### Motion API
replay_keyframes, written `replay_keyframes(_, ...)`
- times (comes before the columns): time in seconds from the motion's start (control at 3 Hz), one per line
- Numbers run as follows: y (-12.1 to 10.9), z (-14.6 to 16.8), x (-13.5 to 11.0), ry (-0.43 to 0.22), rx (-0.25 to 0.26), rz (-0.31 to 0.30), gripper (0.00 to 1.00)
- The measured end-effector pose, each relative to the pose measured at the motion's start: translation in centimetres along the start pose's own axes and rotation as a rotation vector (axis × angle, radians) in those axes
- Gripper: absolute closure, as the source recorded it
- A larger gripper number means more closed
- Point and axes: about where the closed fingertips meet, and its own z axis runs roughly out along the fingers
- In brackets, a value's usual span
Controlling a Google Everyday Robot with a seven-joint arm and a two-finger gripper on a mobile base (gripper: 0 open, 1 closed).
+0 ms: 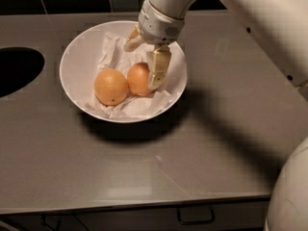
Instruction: Pick orange from white bowl
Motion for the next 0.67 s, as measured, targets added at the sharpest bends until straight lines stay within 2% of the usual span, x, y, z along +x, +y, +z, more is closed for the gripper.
replay_keyframes(0.33,-0.31,0.41,0.16,0.014,-0.015,0.000,0.23)
replay_keyframes(0.67,-0.35,0.84,0.37,0.022,-0.028,0.004,0.29)
